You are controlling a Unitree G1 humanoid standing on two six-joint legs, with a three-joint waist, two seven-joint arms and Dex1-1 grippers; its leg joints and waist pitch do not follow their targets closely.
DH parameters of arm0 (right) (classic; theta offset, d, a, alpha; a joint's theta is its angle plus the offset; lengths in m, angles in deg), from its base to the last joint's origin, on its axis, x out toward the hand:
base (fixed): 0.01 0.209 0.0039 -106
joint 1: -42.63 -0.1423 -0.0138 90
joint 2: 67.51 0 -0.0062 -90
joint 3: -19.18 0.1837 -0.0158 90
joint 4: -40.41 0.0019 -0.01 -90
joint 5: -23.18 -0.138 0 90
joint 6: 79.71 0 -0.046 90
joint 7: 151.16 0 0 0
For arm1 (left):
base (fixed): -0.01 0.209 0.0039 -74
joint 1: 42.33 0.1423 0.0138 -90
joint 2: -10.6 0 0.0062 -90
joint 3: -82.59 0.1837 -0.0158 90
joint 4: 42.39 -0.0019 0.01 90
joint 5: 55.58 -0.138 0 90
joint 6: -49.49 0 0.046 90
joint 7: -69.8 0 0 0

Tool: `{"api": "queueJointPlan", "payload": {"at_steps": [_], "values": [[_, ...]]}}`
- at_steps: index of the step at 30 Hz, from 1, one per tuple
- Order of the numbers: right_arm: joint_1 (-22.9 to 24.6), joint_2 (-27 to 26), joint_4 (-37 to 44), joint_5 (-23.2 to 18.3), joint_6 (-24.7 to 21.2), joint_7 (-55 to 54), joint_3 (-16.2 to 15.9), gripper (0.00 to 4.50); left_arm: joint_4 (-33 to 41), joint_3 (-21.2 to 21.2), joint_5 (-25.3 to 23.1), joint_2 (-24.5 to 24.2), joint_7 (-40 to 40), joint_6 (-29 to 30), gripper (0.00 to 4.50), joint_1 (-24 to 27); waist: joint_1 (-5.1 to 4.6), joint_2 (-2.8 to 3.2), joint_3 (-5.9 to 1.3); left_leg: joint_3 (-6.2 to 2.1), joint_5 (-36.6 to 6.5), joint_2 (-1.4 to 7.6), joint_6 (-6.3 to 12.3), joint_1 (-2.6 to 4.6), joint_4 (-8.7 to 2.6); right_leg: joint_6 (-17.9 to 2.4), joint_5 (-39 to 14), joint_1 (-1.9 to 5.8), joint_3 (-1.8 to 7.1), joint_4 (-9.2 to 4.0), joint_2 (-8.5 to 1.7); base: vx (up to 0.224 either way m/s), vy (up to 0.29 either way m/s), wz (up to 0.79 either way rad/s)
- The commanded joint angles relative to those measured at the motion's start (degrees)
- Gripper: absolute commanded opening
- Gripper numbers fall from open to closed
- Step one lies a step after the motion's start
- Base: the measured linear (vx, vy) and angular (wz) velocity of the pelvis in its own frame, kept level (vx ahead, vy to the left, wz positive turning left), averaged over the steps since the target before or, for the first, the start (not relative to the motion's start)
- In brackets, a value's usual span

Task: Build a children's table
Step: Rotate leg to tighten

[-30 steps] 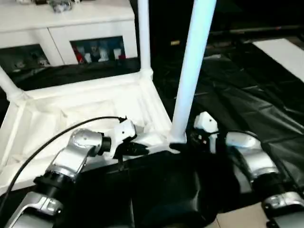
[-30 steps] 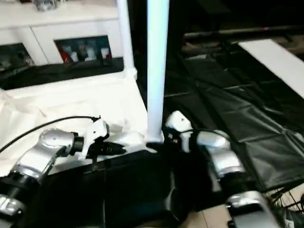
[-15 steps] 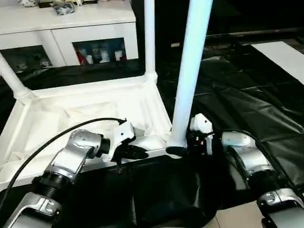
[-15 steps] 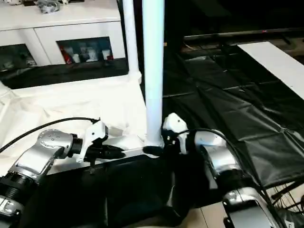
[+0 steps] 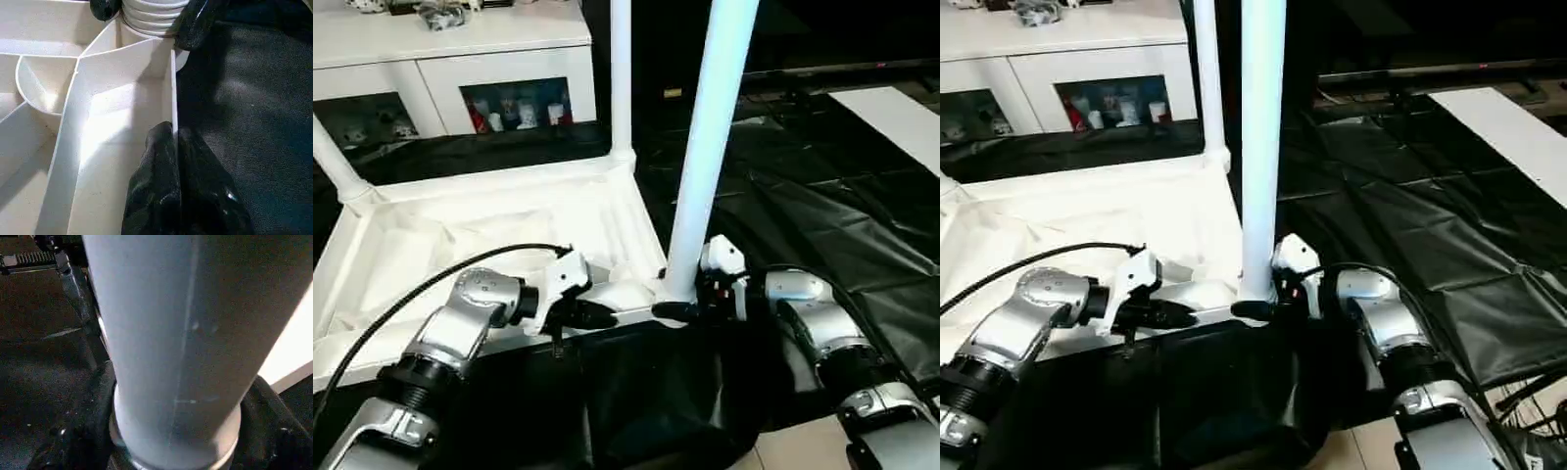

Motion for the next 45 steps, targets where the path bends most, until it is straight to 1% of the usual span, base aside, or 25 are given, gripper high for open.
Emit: {"api": "queueJointPlan", "payload": {"at_steps": [1,2,4,6,8,11,12,13,16,18,20,23,26,27,28,30,31,32,33,34,35,39,40,43,45], "values": [[-0.85,-0.65,-1.61,-0.25,-0.25,-2.08,1.51,2.69,1.79,0.34,1.42,0.52,-0.95,0.0,0.0,0.38,0.02,-0.33,-3.95,-0.16,-11.54,1.44,3.44,0.91,-3.92,-13.46,-11.05,3.06,1.9,-3.37,-2.62,0.0,0.0,0.0],[-1.16,-2.13,-2.68,-0.74,-0.31,-6.02,3.02,2.69,0.76,-0.1,0.86,1.39,1.2,-0.24,0.0,-0.11,0.04,-0.07,-3.93,-0.19,-12.2,1.45,3.06,0.99,-3.94,-13.35,-11.71,2.99,1.95,-3.4,-2.66,0.0,0.0,0.0],[-1.51,-3.69,-3.91,-0.92,-0.28,-10.82,4.51,2.69,-0.61,-0.54,-0.02,2.4,3.96,-0.48,0.0,-0.74,-0.29,-0.1,-3.75,-0.29,-13.11,1.31,2.11,0.86,-4.13,-12.93,-13.14,2.98,2.0,-3.64,-2.68,0.0,0.0,0.0],[-1.77,-6.24,-5.34,-1.56,-0.65,-17.97,6.77,2.69,-2.89,-1.08,-1.41,4.32,8.51,-1.16,0.0,-1.74,-0.43,-0.22,-3.73,-0.34,-14.7,1.21,1.18,1.16,-4.2,-12.09,-15.85,2.86,2.02,-3.91,-2.72,0.0,0.0,0.0],[-1.28,-9.66,-5.62,-2.66,-1.09,-24.09,8.62,2.69,-4.78,-1.25,-2.55,7.19,13.27,-0.53,0.0,-2.7,-0.64,0.33,-3.58,-0.43,-16.93,1.2,0.11,1.47,-4.39,-11.26,-18.24,2.58,2.04,-4.32,-2.65,0.0,0.0,0.0],[-1.09,-13.21,-6.3,-2.45,-1.58,-31.24,9.49,2.69,-6.64,-0.9,-4.03,10.33,18.48,1.03,0.0,-3.68,-0.67,0.66,-3.65,-0.55,-16.96,1.02,-0.08,1.24,-4.39,-10.32,-18.7,2.72,2.0,-4.38,-2.67,0.0,0.0,0.0],[-1.77,-15.27,-8.16,-1.48,-2.09,-37.91,9.86,2.69,-8.21,-0.94,-4.76,12.72,22.33,2.64,0.0,-4.5,-0.78,0.57,-3.62,-0.49,-16.95,1.03,-0.07,1.2,-4.4,-10.18,-18.8,2.68,2.01,-4.5,-2.61,0.0,0.0,0.0],[-2.19,-16.33,-9.28,-0.84,-2.22,-41.37,10.14,2.69,-8.99,-0.95,-5.09,13.95,24.32,3.5,0.0,-4.92,-0.93,1.28,-3.58,-0.56,-17.52,1.08,-0.71,1.46,-4.51,-10.18,-18.87,2.41,1.97,-4.55,-2.51,0.0,0.0,0.0],[-4.08,-19.74,-13.6,0.74,-2.26,-53.22,11.45,2.69,-11.99,-1.05,-5.79,18.28,30.2,4.94,0.0,-6.41,-1.5,1.15,-3.16,-0.71,-21.44,0.67,-1.63,1.74,-4.59,-9.21,-24.06,2.19,1.67,-5.14,-2.49,0.0,0.0,0.0],[-5.2,-22.0,-15.76,-0.23,-2.4,-58.22,13.05,2.69,-14.87,-1.23,-6.24,20.97,33.84,5.13,0.0,-7.96,-1.79,1.3,-2.89,-0.79,-25.13,0.38,-1.58,2.51,-4.53,-7.42,-29.89,1.78,1.45,-6.03,-2.54,0.0,0.0,0.0],[-5.55,-22.88,-16.35,-0.62,-2.69,-58.96,13.72,2.69,-16.05,-1.39,-6.72,21.8,35.08,4.77,0.0,-8.54,-1.77,1.25,-3.09,-1.08,-25.17,0.25,-0.62,2.57,-4.63,-5.73,-31.94,1.87,1.45,-6.53,-2.65,0.0,0.0,0.0],[-5.98,-24.18,-16.46,2.03,-2.65,-58.38,11.77,2.69,-17.64,-1.0,-7.67,22.63,34.97,3.53,0.0,-9.37,-1.8,1.12,-3.33,-1.24,-23.63,0.32,0.38,2.11,-5.08,-5.74,-29.49,2.28,1.38,-6.52,-2.61,0.0,0.0,0.0],[-6.8,-24.71,-16.94,1.79,-0.81,-57.84,12.66,2.69,-17.34,-0.95,-8.2,21.73,33.76,3.0,0.0,-9.58,-2.03,0.96,-3.31,-1.37,-24.31,0.49,0.41,1.88,-5.3,-5.97,-29.52,2.38,1.37,-6.49,-2.79,0.0,0.0,0.0],[-6.83,-24.7,-16.91,1.68,-0.73,-57.71,12.76,3.04,-17.29,-0.95,-8.2,21.63,33.65,2.97,0.0,-9.57,-2.02,1.1,-3.36,-1.43,-24.29,0.5,0.37,1.88,-5.32,-6.03,-29.39,2.41,1.4,-6.4,-2.85,0.0,0.0,0.0],[-7.07,-24.38,-16.64,1.16,-0.03,-56.92,13.36,3.25,-16.8,-0.86,-8.17,20.73,32.45,2.33,0.0,-9.42,-2.1,0.9,-3.36,-1.4,-24.08,0.52,0.49,1.75,-5.39,-6.04,-29.04,2.47,1.42,-6.45,-2.85,0.0,0.0,0.0],[-7.25,-23.94,-16.43,1.31,0.49,-56.65,13.44,3.41,-16.51,-0.81,-8.15,19.96,31.29,1.39,0.0,-9.23,-2.11,0.96,-3.43,-1.39,-23.48,0.52,0.77,1.57,-5.43,-6.15,-28.46,2.57,1.52,-6.31,-2.99,0.0,0.0,0.0],[-7.19,-23.45,-15.92,1.4,0.93,-56.0,13.35,3.48,-15.96,-0.72,-8.05,19.27,30.23,0.74,0.0,-8.94,-2.13,0.66,-3.41,-1.36,-23.19,0.54,0.94,1.53,-5.46,-6.13,-28.4,2.57,1.53,-6.38,-3.0,0.0,0.0,0.0],[-6.89,-21.92,-14.5,2.21,2.24,-54.88,12.67,3.48,-14.27,-0.89,-7.52,17.75,28.25,0.51,0.0,-8.03,-2.13,0.76,-3.5,-1.36,-22.51,0.52,1.22,1.42,-5.44,-6.2,-28.49,2.65,1.54,-6.29,-3.11,0.0,0.0,0.0],[-6.66,-20.78,-13.53,3.47,3.23,-53.92,11.46,3.74,-13.33,-1.04,-7.05,16.92,26.74,-0.64,0.0,-7.41,-2.14,0.5,-3.6,-1.35,-21.73,0.6,1.35,1.23,-5.46,-6.34,-27.75,2.8,1.58,-6.18,-3.15,0.0,0.0,0.0],[-6.54,-20.13,-13.03,4.39,3.86,-53.41,10.61,3.83,-12.88,-1.18,-6.75,16.47,25.87,-1.45,0.0,-7.05,-2.11,0.48,-3.76,-1.3,-19.22,0.63,1.7,0.72,-5.46,-6.72,-25.09,3.14,1.63,-5.88,-3.12,0.0,0.0,0.0],[-6.41,-19.63,-12.57,5.15,4.32,-52.78,9.83,3.86,-12.5,-1.39,-6.24,16.07,24.76,-2.58,0.0,-6.62,-1.99,0.28,-3.93,-1.08,-16.86,0.63,2.11,0.64,-5.24,-7.39,-22.23,3.06,1.72,-5.59,-3.06,0.0,0.0,0.0],[-5.24,-15.31,-7.01,5.6,4.38,-44.46,8.17,3.91,-8.95,-2.3,-3.07,12.19,17.3,-5.34,0.0,-3.25,-1.61,0.05,-4.07,-0.78,-13.4,0.76,3.8,0.56,-4.77,-8.67,-19.56,3.17,1.92,-5.0,-3.17,0.014,-0.011,0.0],[-5.14,-14.78,-6.51,5.6,4.35,-43.54,7.98,3.91,-8.8,-2.31,-3.04,11.77,16.93,-5.54,0.0,-3.03,-1.24,-0.28,-4.16,-0.66,-11.39,0.89,4.49,0.59,-4.66,-9.32,-16.66,3.16,1.92,-4.63,-2.99,0.0,0.0,0.0],[-3.93,-10.73,-3.37,4.45,4.01,-33.78,6.44,3.91,-7.05,-2.81,-2.17,9.01,14.18,-5.84,0.0,-1.54,-1.02,-0.14,-4.19,-0.59,-9.35,0.99,5.22,0.47,-4.55,-10.23,-13.0,3.38,1.82,-4.07,-2.87,0.0,0.0,0.0],[-2.55,-7.8,-1.13,3.38,3.92,-25.73,4.93,3.91,-5.22,-3.02,-1.05,7.13,11.37,-5.59,0.0,-0.38,-0.94,0.05,-4.23,-0.5,-7.86,1.1,5.85,0.47,-4.31,-11.79,-8.88,3.43,1.82,-3.53,-2.63,0.03,0.011,-0.01]]}}
